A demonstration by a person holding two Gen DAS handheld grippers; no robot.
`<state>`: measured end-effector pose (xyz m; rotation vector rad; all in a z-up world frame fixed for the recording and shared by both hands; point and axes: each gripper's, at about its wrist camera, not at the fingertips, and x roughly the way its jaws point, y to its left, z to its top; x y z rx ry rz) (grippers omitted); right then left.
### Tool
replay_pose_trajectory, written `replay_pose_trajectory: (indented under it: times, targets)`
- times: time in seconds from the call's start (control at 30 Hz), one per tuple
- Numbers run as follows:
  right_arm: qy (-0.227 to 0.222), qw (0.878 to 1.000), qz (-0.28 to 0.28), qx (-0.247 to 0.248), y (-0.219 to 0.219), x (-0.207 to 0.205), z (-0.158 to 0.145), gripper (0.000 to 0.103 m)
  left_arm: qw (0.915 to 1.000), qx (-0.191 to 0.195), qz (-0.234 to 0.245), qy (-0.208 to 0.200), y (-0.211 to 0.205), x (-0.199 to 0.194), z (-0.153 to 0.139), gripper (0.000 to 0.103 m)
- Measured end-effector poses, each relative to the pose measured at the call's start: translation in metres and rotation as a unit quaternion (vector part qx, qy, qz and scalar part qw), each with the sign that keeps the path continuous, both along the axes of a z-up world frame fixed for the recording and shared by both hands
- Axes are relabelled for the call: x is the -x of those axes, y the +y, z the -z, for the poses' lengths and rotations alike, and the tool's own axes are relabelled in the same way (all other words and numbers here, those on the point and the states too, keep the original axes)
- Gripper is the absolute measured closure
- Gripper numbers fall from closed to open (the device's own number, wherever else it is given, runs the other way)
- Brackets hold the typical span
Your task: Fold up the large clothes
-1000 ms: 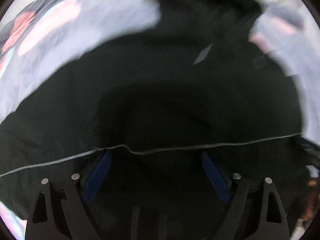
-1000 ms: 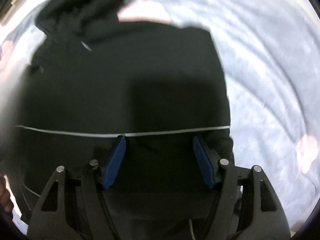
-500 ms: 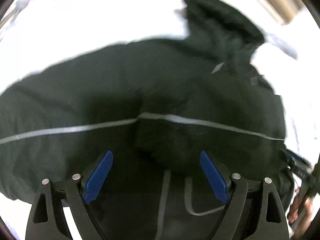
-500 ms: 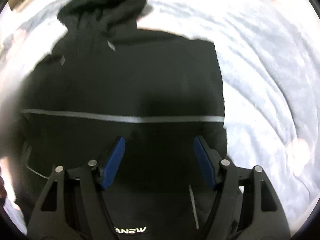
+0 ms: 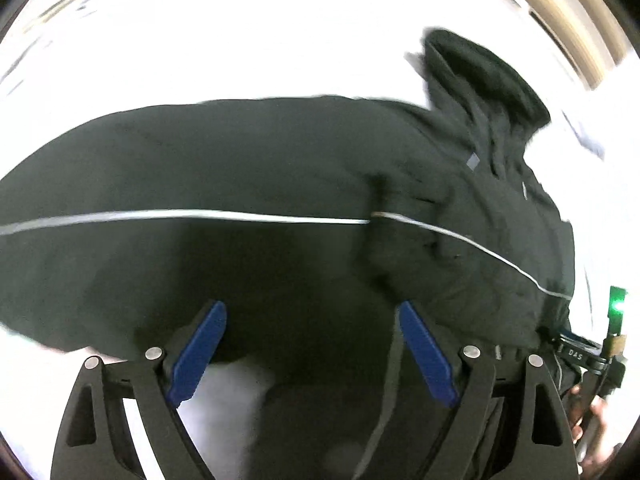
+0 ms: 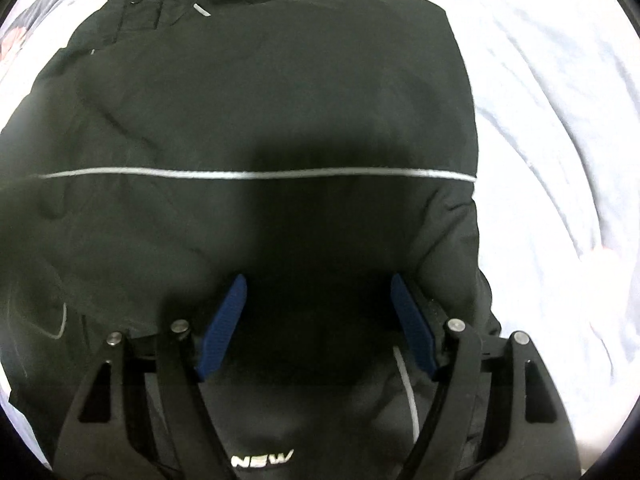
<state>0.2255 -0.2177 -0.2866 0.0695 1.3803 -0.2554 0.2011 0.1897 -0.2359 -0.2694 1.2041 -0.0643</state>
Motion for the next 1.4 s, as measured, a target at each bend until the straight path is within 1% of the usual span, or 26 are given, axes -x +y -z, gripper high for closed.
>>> replay_pose_trajectory:
  times: [0.07,0.17,0.2,0.27,0.33,0.4,0.43,0.47,0.5,0.57,0.6,0.63,0.7,0.77,0.87,1.0,1.03,1.07,1.1,1.13,1.17,1.2,1.23,1.27,1.33,1.4]
  targets:
    - [0.001,1.0,0.003,-0.005,0.013,0.0,-0.005,0.03,0.9989,-0.01,-0.045,-0.004,0.042,0.015,-0.005,0.014]
    - [0.003,1.0,-0.01,0.003,0.024,0.0,-0.008,0.03,0.991,-0.025,-0.13,-0.017,0.109,0.035,-0.016,0.014]
    - [0.005,1.0,-0.018,0.009,0.031,-0.002,-0.009,0.03,0.9847,-0.023,-0.171,-0.022,0.142,0.046,-0.02,0.014]
    - [0.007,0.999,-0.03,0.016,0.042,-0.005,-0.01,0.03,0.9721,-0.008,-0.233,-0.029,0.19,0.062,-0.024,0.014]
    - [0.008,0.999,-0.031,0.013,0.048,-0.006,-0.011,0.03,0.9515,0.023,-0.304,-0.044,0.245,0.082,-0.026,0.014]
    - [0.011,1.0,-0.024,0.006,0.053,-0.008,-0.01,0.03,0.9324,0.051,-0.352,-0.065,0.289,0.1,-0.027,0.014]
    - [0.014,1.0,-0.02,0.002,0.053,-0.006,-0.01,0.03,0.9262,0.064,-0.364,-0.074,0.302,0.103,-0.025,0.014]
    - [0.017,1.0,-0.017,-0.001,0.051,0.004,-0.008,0.03,0.9222,0.081,-0.369,-0.082,0.313,0.106,-0.021,0.014]
    - [0.02,1.0,-0.014,-0.002,0.052,0.004,-0.006,0.03,0.9188,0.103,-0.371,-0.087,0.327,0.109,-0.015,0.014]
    - [0.024,1.0,-0.014,0.001,0.051,0.008,-0.001,0.03,0.9125,0.12,-0.382,-0.085,0.34,0.105,0.0,0.014]
    - [0.027,1.0,-0.015,0.005,0.053,0.008,0.001,0.03,0.912,0.119,-0.385,-0.078,0.356,0.108,0.004,0.014]
    - [0.029,0.999,-0.016,0.007,0.061,0.014,0.001,0.03,0.9126,0.119,-0.385,-0.069,0.362,0.098,0.012,0.014]
    - [0.033,0.999,-0.02,0.011,0.066,0.014,0.003,0.03,0.914,0.117,-0.385,-0.054,0.373,0.095,0.026,0.014]
    - [0.036,0.999,-0.022,0.016,0.077,0.016,0.001,0.03,0.9132,0.117,-0.388,-0.044,0.384,0.092,0.04,0.014]
    - [0.039,0.999,-0.026,0.019,0.097,0.018,0.001,0.03,0.9108,0.124,-0.393,-0.025,0.39,0.079,0.064,0.014]
    - [0.036,0.998,-0.03,0.033,0.106,0.022,0.003,0.03,0.9098,0.12,-0.397,-0.02,0.393,0.074,0.078,0.015]
    - [0.036,0.998,-0.03,0.03,0.108,0.022,0.004,0.03,0.9097,0.118,-0.397,-0.024,0.392,0.074,0.078,0.026]
    - [0.037,0.998,-0.031,0.029,0.109,0.023,0.005,0.03,0.9112,0.12,-0.393,-0.03,0.391,0.073,0.077,0.055]
    - [0.038,0.998,-0.033,0.031,0.11,0.023,0.006,0.03,0.9122,0.136,-0.385,-0.037,0.39,0.072,0.077,0.072]
    - [0.039,0.998,-0.037,0.031,0.109,0.026,0.008,0.03,0.9127,0.139,-0.382,-0.039,0.389,0.073,0.074,0.079]
    - [0.04,0.998,-0.039,0.031,0.111,0.025,0.01,0.03,0.9167,0.122,-0.378,-0.046,0.385,0.073,0.068,0.083]
    - [0.041,0.998,-0.043,0.03,0.114,0.023,0.012,0.03,0.9225,0.106,-0.368,-0.051,0.379,0.072,0.061,0.084]
    - [0.04,0.998,-0.046,0.028,0.124,0.036,0.004,0.03,0.9254,0.096,-0.363,-0.054,0.375,0.072,0.055,0.086]
    - [0.039,0.998,-0.049,0.027,0.126,0.035,0.004,0.03,0.9296,0.083,-0.354,-0.063,0.369,0.073,0.045,0.087]
    - [0.035,0.997,-0.059,0.024,0.136,0.034,0.01,0.03,0.9348,0.071,-0.338,-0.081,0.358,0.076,0.026,0.088]
    - [0.031,0.997,-0.066,0.023,0.14,0.034,0.011,0.03,0.9407,0.065,-0.313,-0.113,0.342,0.081,-0.003,0.088]
